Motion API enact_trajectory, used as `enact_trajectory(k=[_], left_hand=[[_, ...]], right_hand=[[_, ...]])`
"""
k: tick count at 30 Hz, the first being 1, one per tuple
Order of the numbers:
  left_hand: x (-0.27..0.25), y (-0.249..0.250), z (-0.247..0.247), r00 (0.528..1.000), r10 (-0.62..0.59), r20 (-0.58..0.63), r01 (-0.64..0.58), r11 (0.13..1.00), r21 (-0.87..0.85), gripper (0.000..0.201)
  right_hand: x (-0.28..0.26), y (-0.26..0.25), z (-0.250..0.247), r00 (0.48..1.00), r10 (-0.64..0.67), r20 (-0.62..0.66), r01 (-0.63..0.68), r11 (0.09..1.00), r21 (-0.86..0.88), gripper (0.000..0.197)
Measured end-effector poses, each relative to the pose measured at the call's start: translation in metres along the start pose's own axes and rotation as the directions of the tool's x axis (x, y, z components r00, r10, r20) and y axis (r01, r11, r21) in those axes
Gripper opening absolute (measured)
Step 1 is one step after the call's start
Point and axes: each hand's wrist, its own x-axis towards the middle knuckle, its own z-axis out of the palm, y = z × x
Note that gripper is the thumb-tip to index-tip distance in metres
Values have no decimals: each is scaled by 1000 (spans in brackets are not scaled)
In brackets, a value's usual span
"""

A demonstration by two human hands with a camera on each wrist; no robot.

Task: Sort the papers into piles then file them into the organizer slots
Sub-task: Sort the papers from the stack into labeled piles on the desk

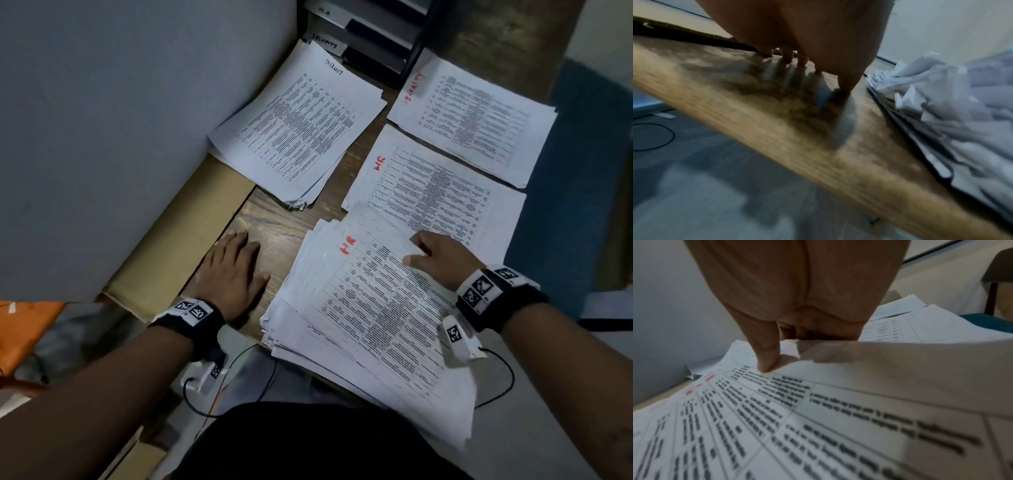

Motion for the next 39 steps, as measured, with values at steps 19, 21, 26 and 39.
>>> enact_trajectory(k=[19,21,26,39], left_hand=[[46,52,-80,972,-31,235,236,215,-948,23],[54,41,-80,967,-84,240,248,108,-963,36],[72,22,-83,941,-193,278,271,-61,-961,28],[62,28,-82,929,-61,365,367,43,-929,50]], right_hand=[[2,-14,-40,999,-20,44,3,936,353,22],[0,4,-47,997,46,64,-68,912,404,25],[-17,29,-47,980,82,182,-198,529,825,43],[-20,26,15,950,304,63,-164,318,934,29]])
